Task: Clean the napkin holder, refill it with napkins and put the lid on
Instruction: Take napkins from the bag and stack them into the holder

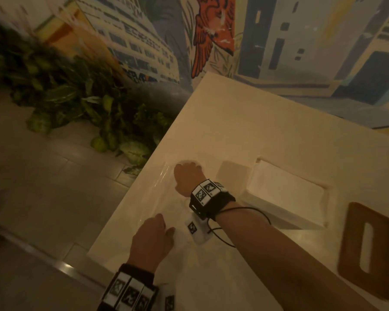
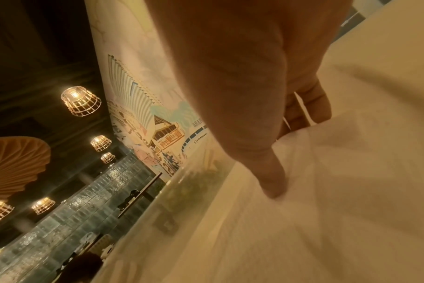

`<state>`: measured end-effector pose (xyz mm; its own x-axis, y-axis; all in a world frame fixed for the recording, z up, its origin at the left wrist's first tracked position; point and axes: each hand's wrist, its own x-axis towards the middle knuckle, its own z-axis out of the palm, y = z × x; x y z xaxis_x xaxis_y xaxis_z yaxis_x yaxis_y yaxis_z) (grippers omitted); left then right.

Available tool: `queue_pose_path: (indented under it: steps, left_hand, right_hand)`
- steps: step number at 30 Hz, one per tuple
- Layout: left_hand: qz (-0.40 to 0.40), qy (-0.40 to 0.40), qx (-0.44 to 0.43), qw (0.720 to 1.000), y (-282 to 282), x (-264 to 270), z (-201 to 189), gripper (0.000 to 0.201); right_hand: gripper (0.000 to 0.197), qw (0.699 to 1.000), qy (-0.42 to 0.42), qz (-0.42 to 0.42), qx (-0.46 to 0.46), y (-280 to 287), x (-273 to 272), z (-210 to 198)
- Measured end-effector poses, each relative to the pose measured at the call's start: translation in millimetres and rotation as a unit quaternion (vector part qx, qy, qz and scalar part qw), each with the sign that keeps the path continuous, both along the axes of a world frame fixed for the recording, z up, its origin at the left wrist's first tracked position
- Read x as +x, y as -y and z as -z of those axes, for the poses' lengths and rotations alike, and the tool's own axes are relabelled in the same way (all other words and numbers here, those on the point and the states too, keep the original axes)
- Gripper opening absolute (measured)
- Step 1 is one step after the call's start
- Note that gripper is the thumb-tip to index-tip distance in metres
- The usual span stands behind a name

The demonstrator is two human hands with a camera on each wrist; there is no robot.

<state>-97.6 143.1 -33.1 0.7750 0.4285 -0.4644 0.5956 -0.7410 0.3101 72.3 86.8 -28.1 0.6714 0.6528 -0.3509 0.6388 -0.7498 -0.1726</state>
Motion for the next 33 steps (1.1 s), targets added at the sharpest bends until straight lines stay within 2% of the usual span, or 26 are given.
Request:
queue_pose_path:
  steps: [4,12,18,23,29,33]
  left_hand:
    - [0.002,-0.017,0.017,1.0,-11,0,1,0.026]
    - [0.032,-0.03,0.037,0.998,-10,5,0,0.047]
    - [0.024,-0.024,0.051,0.998,-3,5,3,0.046]
    - [0.029,-0.018,0.042,0.999,-4,4,6,0.046]
    - [0.044,-0.017,0.041,0.998,-6,3,9,0.05]
    - [0.047,-0.022,0.039,0.998,-7,4,9,0.047]
  right_hand:
    - [0.032,1.0,0.016,-0.001,0.003,1,-1,-3]
    - [0.036,0.997,0.054,0.046,-0.01,-1,-18,-4]
    - [0.038,0.986,-0.056,0.131,0.086,1,-24,-11]
    - [0.041,0.965,-0.099,0.195,0.145,8,-23,-19]
    - [0.039,0.967,-0.108,0.176,0.148,18,-24,-21]
    - [0.036,0.963,-0.148,0.144,0.173,22,-29,-22]
